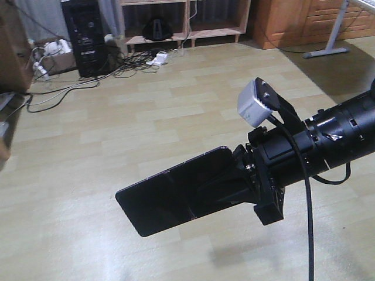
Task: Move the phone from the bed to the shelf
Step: 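Carry the phone in the right gripper while driving across the floor, then keep holding the phone while driving past the white pegboard table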
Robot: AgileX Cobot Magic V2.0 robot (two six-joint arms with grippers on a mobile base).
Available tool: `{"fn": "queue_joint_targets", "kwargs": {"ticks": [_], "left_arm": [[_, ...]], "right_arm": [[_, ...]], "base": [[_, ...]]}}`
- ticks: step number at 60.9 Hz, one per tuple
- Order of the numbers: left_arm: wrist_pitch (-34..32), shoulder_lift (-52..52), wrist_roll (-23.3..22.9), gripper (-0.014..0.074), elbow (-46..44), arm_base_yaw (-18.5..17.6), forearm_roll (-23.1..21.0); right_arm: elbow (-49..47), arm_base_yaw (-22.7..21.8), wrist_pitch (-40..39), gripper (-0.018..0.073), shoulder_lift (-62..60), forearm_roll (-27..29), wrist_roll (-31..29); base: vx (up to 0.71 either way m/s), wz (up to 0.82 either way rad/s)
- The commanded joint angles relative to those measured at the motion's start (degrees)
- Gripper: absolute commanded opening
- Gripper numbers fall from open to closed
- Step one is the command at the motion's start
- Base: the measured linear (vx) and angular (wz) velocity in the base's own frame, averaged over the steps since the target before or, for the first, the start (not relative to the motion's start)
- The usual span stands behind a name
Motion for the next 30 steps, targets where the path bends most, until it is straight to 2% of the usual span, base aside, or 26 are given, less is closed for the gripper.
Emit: {"fn": "queue_joint_targets", "kwargs": {"ticks": [1,30], "left_arm": [[-4.15,-0.77,-0.33,0.0001,-1.22,0.06,-0.52],[-4.15,-0.77,-0.33,0.0001,-1.22,0.06,-0.52]], "right_arm": [[-1.46,-0.06,4.31,-0.0003,-2.05,4.80,-0.64],[-1.46,-0.06,4.31,-0.0003,-2.05,4.80,-0.64]], "base": [[0.40,-0.26],[0.39,-0.23]]}}
